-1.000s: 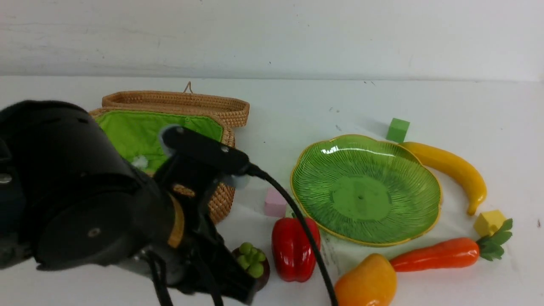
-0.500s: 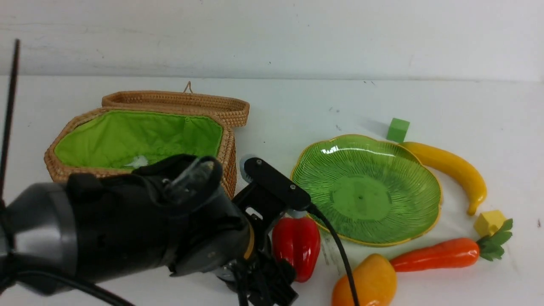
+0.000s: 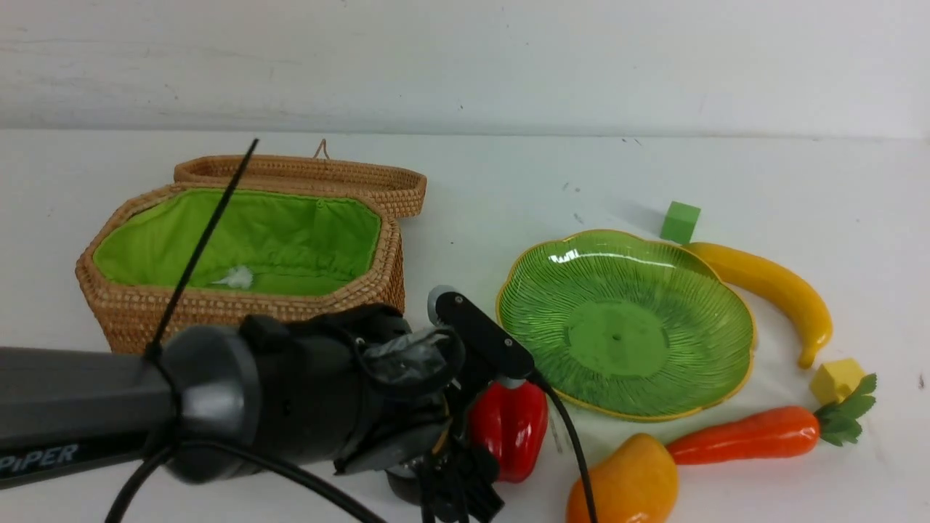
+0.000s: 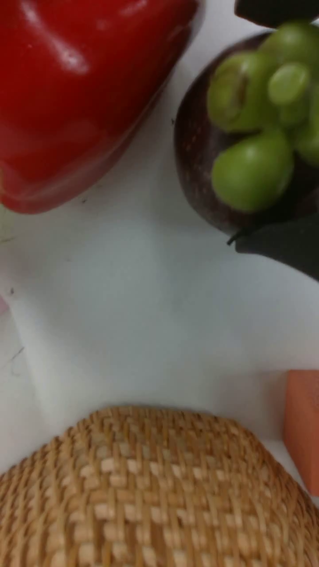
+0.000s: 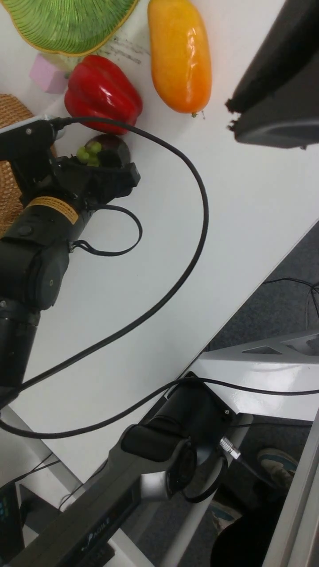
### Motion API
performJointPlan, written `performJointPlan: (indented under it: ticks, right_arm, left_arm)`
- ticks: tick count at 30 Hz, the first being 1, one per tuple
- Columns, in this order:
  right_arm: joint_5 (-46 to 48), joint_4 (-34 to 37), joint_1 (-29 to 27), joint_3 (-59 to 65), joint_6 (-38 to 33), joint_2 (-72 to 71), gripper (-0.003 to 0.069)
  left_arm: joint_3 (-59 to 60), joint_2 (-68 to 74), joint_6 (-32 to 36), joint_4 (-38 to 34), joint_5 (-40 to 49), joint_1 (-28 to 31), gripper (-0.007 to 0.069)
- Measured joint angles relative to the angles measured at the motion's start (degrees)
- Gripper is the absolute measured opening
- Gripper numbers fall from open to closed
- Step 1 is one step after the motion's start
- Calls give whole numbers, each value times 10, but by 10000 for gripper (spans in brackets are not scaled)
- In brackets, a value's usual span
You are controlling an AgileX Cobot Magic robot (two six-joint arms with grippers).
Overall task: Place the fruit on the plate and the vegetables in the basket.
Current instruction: Grab a mangosteen with your left arm and put it on the plate on the right
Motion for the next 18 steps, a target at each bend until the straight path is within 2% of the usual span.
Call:
performJointPlan:
  ticks: [6, 11, 18]
  right_arm:
    - [0, 0, 0, 0, 0, 0, 35]
    - [0, 1, 0, 0, 0, 0, 35]
    - [0, 1, 0, 0, 0, 0, 35]
  left_arm:
    - [-5, 11, -1, 6, -2, 0, 575]
    - [-6, 11, -3, 6, 8, 0, 537]
    - [-16, 5, -6, -9, 66, -1, 537]
